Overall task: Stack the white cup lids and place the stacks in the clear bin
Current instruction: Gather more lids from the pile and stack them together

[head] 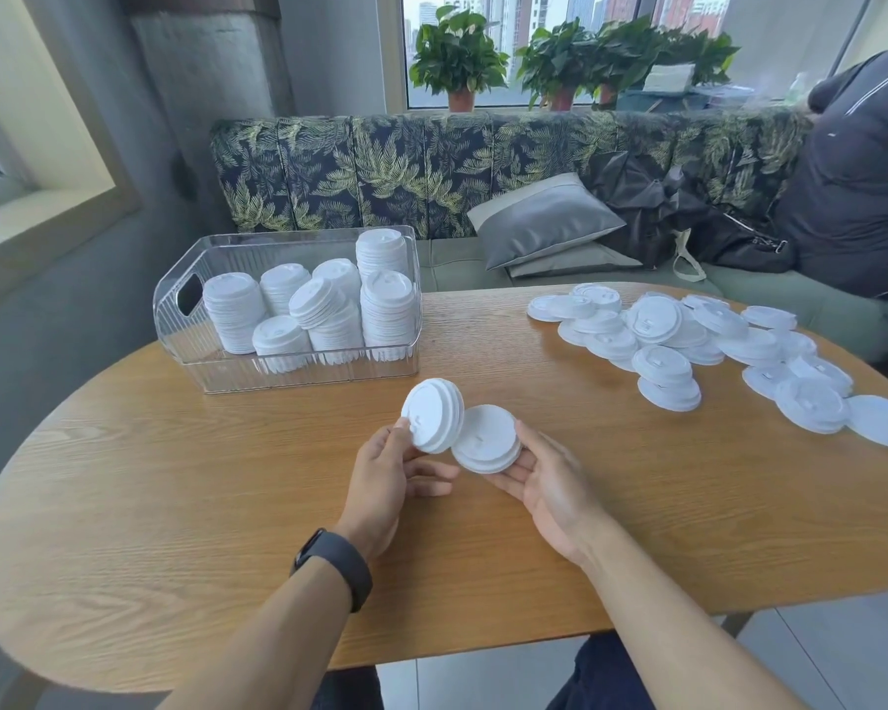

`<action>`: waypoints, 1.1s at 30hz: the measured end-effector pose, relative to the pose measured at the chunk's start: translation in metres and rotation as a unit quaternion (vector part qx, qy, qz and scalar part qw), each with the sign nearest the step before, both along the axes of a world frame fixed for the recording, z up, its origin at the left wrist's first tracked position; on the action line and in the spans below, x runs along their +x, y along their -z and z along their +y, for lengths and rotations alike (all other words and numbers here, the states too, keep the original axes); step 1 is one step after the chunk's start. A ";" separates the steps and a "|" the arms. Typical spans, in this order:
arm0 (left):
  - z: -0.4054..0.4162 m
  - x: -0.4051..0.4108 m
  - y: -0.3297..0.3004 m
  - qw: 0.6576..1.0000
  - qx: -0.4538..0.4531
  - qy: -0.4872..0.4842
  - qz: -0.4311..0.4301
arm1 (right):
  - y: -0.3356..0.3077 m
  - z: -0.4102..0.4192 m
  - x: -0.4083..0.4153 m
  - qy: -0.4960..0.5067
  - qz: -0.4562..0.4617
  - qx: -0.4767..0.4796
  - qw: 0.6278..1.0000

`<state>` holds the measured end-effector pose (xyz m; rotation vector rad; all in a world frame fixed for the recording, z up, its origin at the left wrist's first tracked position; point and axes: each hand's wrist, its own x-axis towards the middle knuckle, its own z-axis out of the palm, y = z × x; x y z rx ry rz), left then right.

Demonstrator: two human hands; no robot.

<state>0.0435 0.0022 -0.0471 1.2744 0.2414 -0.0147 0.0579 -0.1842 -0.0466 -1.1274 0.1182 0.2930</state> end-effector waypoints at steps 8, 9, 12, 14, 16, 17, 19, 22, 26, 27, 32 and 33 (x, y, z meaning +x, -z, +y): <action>-0.003 -0.001 0.004 0.999 0.041 -0.001 -0.001 | 0.005 -0.003 0.002 0.024 0.029 0.065 0.997; -0.004 -0.001 0.004 0.998 0.056 0.001 -0.004 | 0.005 -0.004 0.002 0.021 0.028 0.069 0.997; -0.008 -0.002 0.005 0.996 0.094 0.002 -0.013 | 0.005 -0.006 0.001 0.005 0.022 0.069 0.997; -0.010 -0.003 0.006 0.992 0.122 0.003 -0.020 | 0.005 -0.006 0.001 -0.006 0.019 0.060 0.998; -0.011 -0.004 0.008 0.989 0.145 0.008 -0.028 | 0.005 -0.006 0.001 -0.016 0.015 0.047 0.999; -0.012 -0.004 0.009 0.988 0.153 0.010 -0.032 | 0.005 -0.006 0.001 -0.020 0.012 0.041 0.999; -0.012 -0.003 0.010 0.986 0.161 0.011 -0.037 | 0.005 -0.006 0.000 -0.025 0.010 0.033 0.999; -0.013 -0.003 0.012 0.983 0.177 0.015 -0.044 | 0.005 -0.005 0.001 -0.028 0.008 0.028 0.999; -0.013 -0.003 0.013 0.979 0.194 0.017 -0.057 | 0.006 -0.004 0.002 -0.021 0.009 0.032 0.999; -0.013 -0.004 0.013 0.979 0.196 0.017 -0.059 | 0.006 -0.004 0.002 -0.021 0.010 0.033 0.999; -0.012 -0.003 0.014 0.978 0.197 0.019 -0.061 | 0.003 -0.004 0.000 -0.031 -0.001 0.017 0.999; -0.012 -0.003 0.014 0.978 0.199 0.022 -0.061 | 0.002 -0.003 0.000 -0.032 -0.006 0.012 0.999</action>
